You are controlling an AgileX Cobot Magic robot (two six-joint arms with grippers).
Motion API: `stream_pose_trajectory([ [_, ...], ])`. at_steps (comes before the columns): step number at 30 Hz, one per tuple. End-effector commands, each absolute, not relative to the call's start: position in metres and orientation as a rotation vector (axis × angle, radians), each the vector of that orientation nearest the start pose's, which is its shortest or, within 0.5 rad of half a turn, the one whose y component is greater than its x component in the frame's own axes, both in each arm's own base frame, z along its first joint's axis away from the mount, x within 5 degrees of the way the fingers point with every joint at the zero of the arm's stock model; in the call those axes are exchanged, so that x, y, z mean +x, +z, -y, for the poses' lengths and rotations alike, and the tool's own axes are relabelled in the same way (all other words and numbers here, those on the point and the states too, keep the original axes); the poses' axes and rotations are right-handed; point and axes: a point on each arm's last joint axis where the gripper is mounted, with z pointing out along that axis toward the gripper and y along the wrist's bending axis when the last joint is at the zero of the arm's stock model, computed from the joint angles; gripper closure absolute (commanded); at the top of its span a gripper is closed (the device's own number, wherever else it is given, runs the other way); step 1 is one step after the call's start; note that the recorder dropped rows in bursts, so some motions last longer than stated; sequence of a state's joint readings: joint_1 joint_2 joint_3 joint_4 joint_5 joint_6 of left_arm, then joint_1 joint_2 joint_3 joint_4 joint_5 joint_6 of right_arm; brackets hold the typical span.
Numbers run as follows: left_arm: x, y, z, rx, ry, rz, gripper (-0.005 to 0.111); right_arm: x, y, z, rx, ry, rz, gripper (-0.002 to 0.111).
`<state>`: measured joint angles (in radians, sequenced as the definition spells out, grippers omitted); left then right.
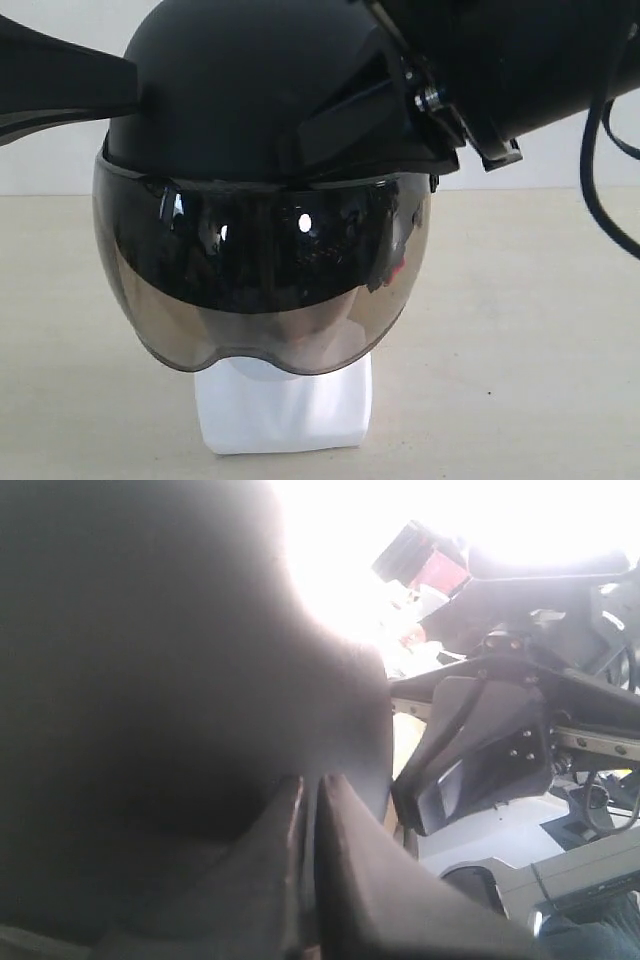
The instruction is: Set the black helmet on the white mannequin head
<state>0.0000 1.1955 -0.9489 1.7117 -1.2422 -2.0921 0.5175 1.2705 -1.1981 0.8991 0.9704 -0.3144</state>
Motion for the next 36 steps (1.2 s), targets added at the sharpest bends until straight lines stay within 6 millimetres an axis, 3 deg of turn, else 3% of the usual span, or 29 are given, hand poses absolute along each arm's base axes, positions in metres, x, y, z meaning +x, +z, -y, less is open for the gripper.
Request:
stream_pose_trajectory([
  [1,0.213,0.359,0.084,0.608,-1.297,-1.909,0.102,0.202,0.347,-0.172,-0.641,1.055,-2.417,0.108],
  [9,0.213,0.359,0.084,0.608,-1.297,-1.909,0.102,0.194,0.343,-0.167,-0.618,1.051,-2.399,0.108],
  [17,0.213,0.359,0.084,0.613,-1.294,-1.907,0.102,0.167,0.388,-0.148,-0.549,1.065,-2.146,0.108],
  [21,0.207,0.365,0.084,0.618,-1.287,-1.88,0.102,0.149,0.41,-0.13,-0.516,0.985,-1.995,0.108],
  [24,0.197,0.376,0.085,0.621,-1.286,-1.827,0.102,0.141,0.411,-0.119,-0.481,0.904,-2.038,0.108],
  [28,0.179,0.389,0.085,0.655,-1.252,-1.773,0.102,0.136,0.4,-0.106,-0.476,0.728,-2.185,0.088],
  [31,0.171,0.395,0.085,0.665,-1.244,-1.738,0.102,0.138,0.401,-0.105,-0.459,0.721,-2.16,0.056],
  [32,0.17,0.397,0.085,0.66,-1.251,-1.728,0.102,0.139,0.402,-0.105,-0.458,0.721,-2.157,0.05],
  [36,0.163,0.406,0.085,0.643,-1.279,-1.668,0.102,0.14,0.4,-0.103,-0.461,0.673,-2.171,0.046],
])
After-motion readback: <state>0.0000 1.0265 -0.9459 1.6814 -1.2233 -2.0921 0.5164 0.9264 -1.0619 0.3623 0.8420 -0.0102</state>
